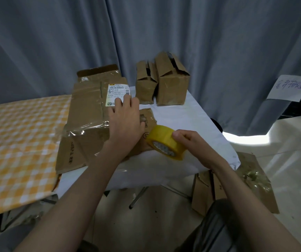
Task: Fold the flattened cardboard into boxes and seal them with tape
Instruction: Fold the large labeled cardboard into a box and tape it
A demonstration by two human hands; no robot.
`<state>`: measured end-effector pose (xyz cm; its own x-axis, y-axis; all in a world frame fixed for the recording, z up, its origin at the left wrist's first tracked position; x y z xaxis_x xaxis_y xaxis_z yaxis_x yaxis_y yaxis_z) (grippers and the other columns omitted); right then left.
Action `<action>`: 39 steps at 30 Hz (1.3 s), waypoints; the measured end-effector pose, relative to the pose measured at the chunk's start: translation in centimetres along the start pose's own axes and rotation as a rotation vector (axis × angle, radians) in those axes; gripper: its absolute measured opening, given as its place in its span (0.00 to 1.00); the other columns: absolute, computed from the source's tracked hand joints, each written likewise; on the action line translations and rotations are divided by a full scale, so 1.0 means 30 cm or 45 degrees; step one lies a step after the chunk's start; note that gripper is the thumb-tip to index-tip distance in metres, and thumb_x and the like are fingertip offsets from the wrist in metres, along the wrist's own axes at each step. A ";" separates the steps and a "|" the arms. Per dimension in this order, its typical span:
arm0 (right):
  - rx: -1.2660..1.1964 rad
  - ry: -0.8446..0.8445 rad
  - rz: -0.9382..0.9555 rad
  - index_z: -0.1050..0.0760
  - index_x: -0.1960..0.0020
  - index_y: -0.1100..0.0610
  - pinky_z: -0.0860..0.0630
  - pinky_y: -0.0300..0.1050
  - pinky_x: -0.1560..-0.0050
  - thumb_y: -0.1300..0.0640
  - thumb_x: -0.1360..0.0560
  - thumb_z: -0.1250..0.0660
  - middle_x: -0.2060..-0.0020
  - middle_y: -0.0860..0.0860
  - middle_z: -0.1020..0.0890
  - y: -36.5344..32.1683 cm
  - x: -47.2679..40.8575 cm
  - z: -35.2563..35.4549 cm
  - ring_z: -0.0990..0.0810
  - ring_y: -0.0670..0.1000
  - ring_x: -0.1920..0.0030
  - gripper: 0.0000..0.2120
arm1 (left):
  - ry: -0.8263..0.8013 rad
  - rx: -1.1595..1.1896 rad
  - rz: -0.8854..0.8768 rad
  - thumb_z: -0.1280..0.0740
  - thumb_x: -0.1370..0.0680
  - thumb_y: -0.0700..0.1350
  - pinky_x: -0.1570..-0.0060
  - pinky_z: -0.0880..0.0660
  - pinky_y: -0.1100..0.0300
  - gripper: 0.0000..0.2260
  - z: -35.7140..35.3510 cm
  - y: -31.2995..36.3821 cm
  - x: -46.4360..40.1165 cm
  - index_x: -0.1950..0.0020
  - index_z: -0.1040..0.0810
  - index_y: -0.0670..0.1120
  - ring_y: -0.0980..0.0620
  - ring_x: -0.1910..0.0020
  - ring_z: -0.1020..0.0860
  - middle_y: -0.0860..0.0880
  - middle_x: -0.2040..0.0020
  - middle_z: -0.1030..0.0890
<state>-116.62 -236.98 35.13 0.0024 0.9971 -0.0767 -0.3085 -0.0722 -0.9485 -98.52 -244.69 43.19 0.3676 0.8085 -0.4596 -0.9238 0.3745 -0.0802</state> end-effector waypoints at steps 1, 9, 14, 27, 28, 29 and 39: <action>-0.022 -0.022 -0.019 0.25 0.59 0.60 0.31 0.39 0.56 0.43 0.22 0.38 0.63 0.51 0.25 0.002 0.012 0.010 0.27 0.45 0.61 0.19 | 0.016 0.013 -0.013 0.30 0.26 0.56 0.44 0.31 0.48 0.27 -0.001 -0.004 0.002 0.34 0.32 0.44 0.42 0.38 0.30 0.43 0.35 0.30; -0.199 0.019 0.007 0.24 0.44 0.66 0.25 0.42 0.50 0.52 0.25 0.30 0.51 0.60 0.19 0.028 0.067 0.003 0.20 0.49 0.52 0.18 | 0.200 0.527 -0.196 0.34 0.23 0.58 0.47 0.35 0.54 0.18 0.062 -0.018 0.044 0.40 0.20 0.48 0.47 0.42 0.30 0.49 0.43 0.24; -0.229 0.145 0.151 0.25 0.49 0.64 0.25 0.45 0.54 0.54 0.25 0.29 0.52 0.64 0.21 -0.010 0.085 -0.052 0.21 0.55 0.55 0.14 | -0.133 0.738 -0.381 0.30 0.27 0.62 0.48 0.33 0.59 0.25 0.068 0.056 0.101 0.34 0.21 0.50 0.58 0.47 0.32 0.53 0.43 0.23; -0.174 0.313 0.188 0.26 0.51 0.61 0.23 0.53 0.56 0.53 0.25 0.26 0.57 0.61 0.22 -0.059 0.103 -0.105 0.24 0.61 0.55 0.13 | 0.096 0.773 -0.247 0.23 0.29 0.49 0.56 0.24 0.53 0.18 0.103 0.078 0.176 0.42 0.18 0.45 0.49 0.51 0.25 0.49 0.50 0.24; -0.172 0.318 0.188 0.26 0.52 0.61 0.24 0.50 0.57 0.56 0.25 0.27 0.57 0.60 0.22 -0.061 0.103 -0.107 0.24 0.58 0.57 0.11 | 0.122 0.769 -0.255 0.23 0.30 0.49 0.58 0.23 0.52 0.17 0.106 0.078 0.183 0.44 0.18 0.44 0.49 0.52 0.25 0.49 0.51 0.24; -0.169 0.319 0.190 0.26 0.52 0.61 0.25 0.47 0.58 0.57 0.24 0.28 0.58 0.59 0.22 -0.064 0.104 -0.110 0.24 0.55 0.58 0.09 | 0.143 0.763 -0.263 0.23 0.30 0.48 0.59 0.23 0.51 0.16 0.108 0.079 0.189 0.45 0.17 0.44 0.49 0.53 0.24 0.49 0.52 0.24; -0.108 0.284 0.151 0.26 0.46 0.59 0.23 0.52 0.53 0.60 0.26 0.25 0.53 0.60 0.22 -0.066 0.106 -0.122 0.23 0.56 0.54 0.13 | 0.114 0.777 -0.258 0.28 0.28 0.47 0.53 0.24 0.51 0.19 0.091 0.078 0.196 0.38 0.20 0.45 0.48 0.49 0.26 0.48 0.49 0.25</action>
<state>-112.51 -233.77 35.64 0.1837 0.9518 -0.2457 -0.2386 -0.1993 -0.9504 -98.22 -237.82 42.73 0.4937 0.6637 -0.5620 -0.6005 0.7276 0.3318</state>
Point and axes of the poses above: each hand's wrist, its own x-axis away from the middle knuckle, its own z-axis out of the back of the hand, y = z × x, the point moved 4 cm from there along -x, towards the middle knuckle
